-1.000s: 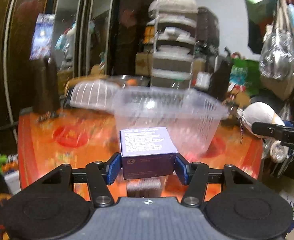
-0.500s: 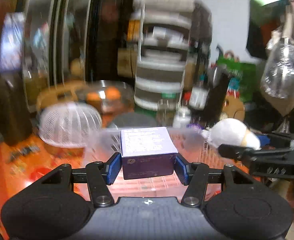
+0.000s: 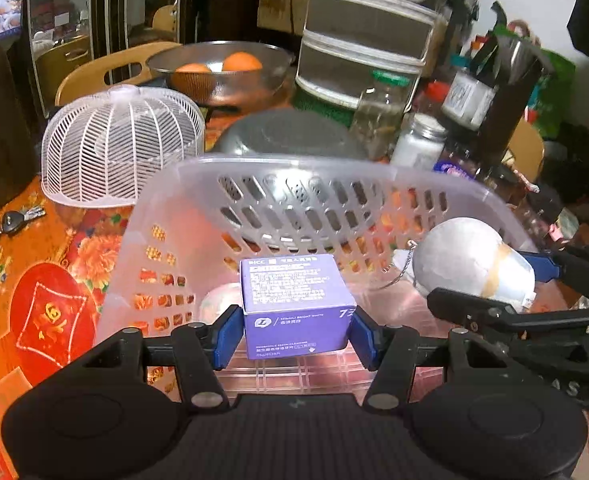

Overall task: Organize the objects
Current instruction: 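Carry both held items into the clear basket and open both tools, then lift both open tools out of the basket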

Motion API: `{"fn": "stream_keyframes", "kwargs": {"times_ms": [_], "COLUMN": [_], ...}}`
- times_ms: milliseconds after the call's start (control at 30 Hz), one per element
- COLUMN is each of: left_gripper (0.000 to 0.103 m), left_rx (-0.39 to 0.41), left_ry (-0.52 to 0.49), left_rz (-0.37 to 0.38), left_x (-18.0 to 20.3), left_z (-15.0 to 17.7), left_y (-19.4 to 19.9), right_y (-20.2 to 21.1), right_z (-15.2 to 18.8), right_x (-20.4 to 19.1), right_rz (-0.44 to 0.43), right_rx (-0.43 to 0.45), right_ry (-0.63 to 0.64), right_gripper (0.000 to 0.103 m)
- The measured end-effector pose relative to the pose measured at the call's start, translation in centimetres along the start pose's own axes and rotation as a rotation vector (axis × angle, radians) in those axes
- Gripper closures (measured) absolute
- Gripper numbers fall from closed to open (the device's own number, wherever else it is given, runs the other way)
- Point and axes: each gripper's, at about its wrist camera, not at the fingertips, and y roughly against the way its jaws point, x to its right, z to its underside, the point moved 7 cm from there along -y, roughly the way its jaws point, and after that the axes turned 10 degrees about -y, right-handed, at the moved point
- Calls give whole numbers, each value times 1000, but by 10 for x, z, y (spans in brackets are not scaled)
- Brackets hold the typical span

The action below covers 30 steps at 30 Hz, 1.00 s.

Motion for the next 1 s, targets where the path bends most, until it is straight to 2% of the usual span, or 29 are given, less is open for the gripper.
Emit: {"fn": "stream_keyframes", "kwargs": {"times_ms": [67, 100, 133, 333, 400, 500, 533, 567, 633, 767, 833, 933, 1000], "left_gripper": [41, 40, 34, 24, 22, 12, 7, 2, 0, 0, 0, 0, 2], "left_rx": [-14, -15, -12, 47, 112, 253, 308, 346, 407, 412, 379, 347, 341], "left_ry": [-2, 6, 11, 13, 11, -5, -11, -22, -40, -72, -72, -15, 41], "left_rz": [-1, -4, -7, 6, 3, 7, 2, -3, -40, -110, -128, -154, -141], "left_x": [0, -1, -2, 3, 7, 15, 16, 18, 19, 21, 23, 20, 15], "left_z": [3, 4, 5, 1, 1, 11, 19, 27, 49, 107, 138, 178, 197], "left_y": [-4, -5, -5, 5, 25, 70, 88, 100, 124, 140, 137, 128, 122], "right_y": [-1, -1, -1, 18, 38, 78, 89, 101, 122, 144, 144, 129, 117], "right_z": [1, 2, 2, -3, -5, 3, 8, 15, 33, 84, 115, 162, 188], "right_x": [0, 0, 0, 2, 4, 3, 3, 3, 5, 11, 10, 6, 7], "right_rz": [7, 6, 4, 13, 4, -32, -34, -37, -51, -74, -105, -106, -99], "right_rx": [4, 6, 9, 81, 142, 247, 276, 304, 354, 408, 403, 344, 311], "right_ry": [1, 0, -2, -16, -31, -43, -46, -50, -63, -139, -156, -171, -214], "right_gripper": [30, 25, 19, 11, 11, 0, 0, 0, 0, 0, 0, 0, 0]}}
